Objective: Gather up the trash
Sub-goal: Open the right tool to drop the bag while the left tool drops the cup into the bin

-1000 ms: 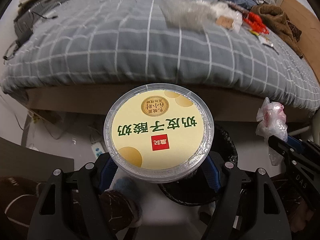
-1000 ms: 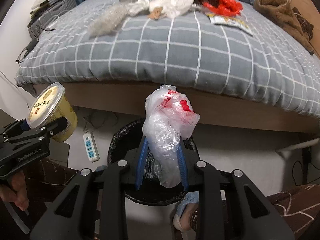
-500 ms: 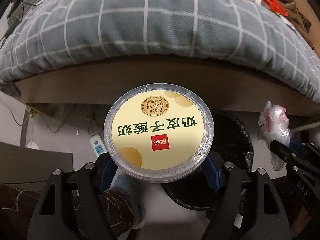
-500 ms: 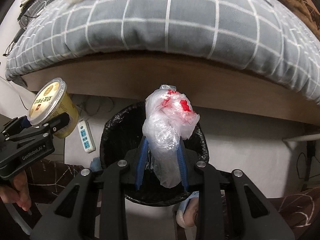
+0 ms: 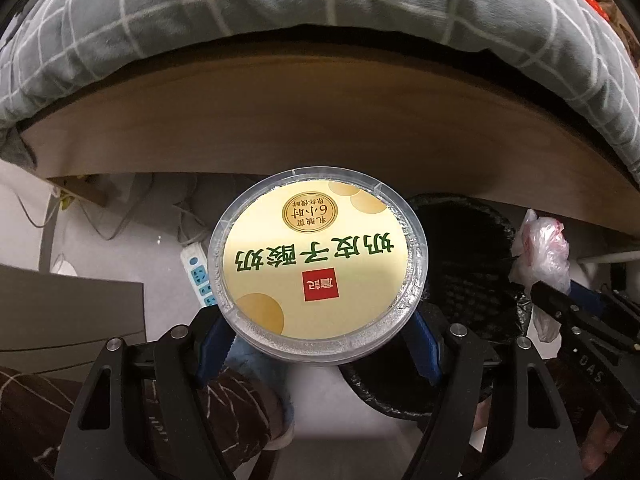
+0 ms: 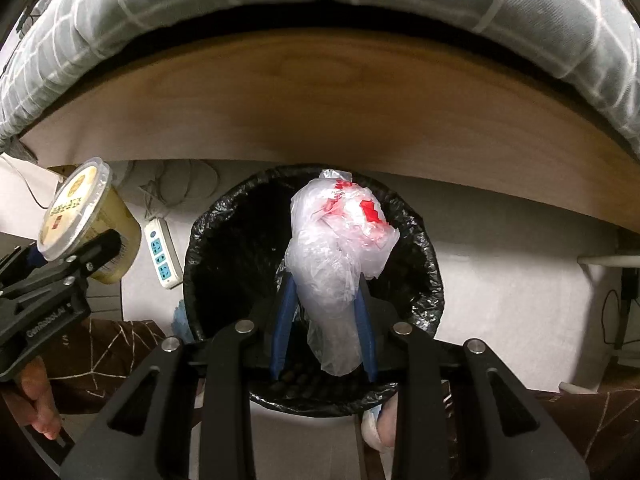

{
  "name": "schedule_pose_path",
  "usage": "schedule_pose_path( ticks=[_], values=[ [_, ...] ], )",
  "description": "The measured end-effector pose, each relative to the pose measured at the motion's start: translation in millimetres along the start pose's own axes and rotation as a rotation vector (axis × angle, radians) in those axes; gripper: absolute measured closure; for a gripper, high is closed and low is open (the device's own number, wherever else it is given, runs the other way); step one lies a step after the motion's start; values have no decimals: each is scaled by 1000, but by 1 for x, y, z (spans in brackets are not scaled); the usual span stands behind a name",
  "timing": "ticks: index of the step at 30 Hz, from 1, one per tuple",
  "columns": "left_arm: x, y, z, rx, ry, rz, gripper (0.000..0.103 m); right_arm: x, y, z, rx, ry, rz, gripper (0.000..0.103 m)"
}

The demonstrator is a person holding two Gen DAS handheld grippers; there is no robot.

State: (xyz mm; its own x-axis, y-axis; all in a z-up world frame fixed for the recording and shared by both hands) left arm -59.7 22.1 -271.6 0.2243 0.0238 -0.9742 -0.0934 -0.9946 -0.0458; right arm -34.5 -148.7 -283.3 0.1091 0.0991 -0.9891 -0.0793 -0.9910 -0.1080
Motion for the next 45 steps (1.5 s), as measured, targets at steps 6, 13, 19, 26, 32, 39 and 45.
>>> schedule_pose_path(
  ticks=[6,13,19,26,32,39,45],
  values=[
    [-4,0,4,0,6,-8,31,3,-4,4,-17,13,3,64],
    [-5,14,-1,35,23,8,31,-16,10,-1,13,92,23,29],
    [-7,37,-9,70,35,28,31,-33,38,-5,77,158,49,11],
    [-5,74,-17,129,27,58,31,-46,87,-6,167,198,89,8],
    [-1,101,-21,173,19,70,31,-52,115,-1,195,211,138,7],
    [3,129,-21,224,14,84,31,-53,140,4,233,216,176,8],
    [5,141,-20,252,15,81,28,-50,144,4,244,213,179,8]
  ],
)
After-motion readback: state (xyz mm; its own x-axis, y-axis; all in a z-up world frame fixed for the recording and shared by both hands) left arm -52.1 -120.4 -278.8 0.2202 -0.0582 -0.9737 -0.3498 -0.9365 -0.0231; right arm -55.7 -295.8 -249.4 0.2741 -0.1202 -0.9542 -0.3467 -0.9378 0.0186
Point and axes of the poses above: each gripper's, at about its wrist camera, not at the fingertips, and x roughly the way its jaws point, y to its right, z to its underside, the point moved 1 cm from there along x, roughly the way its jaws point, and after that the axes turned 13 degrees about x, right-handed, at the moved point
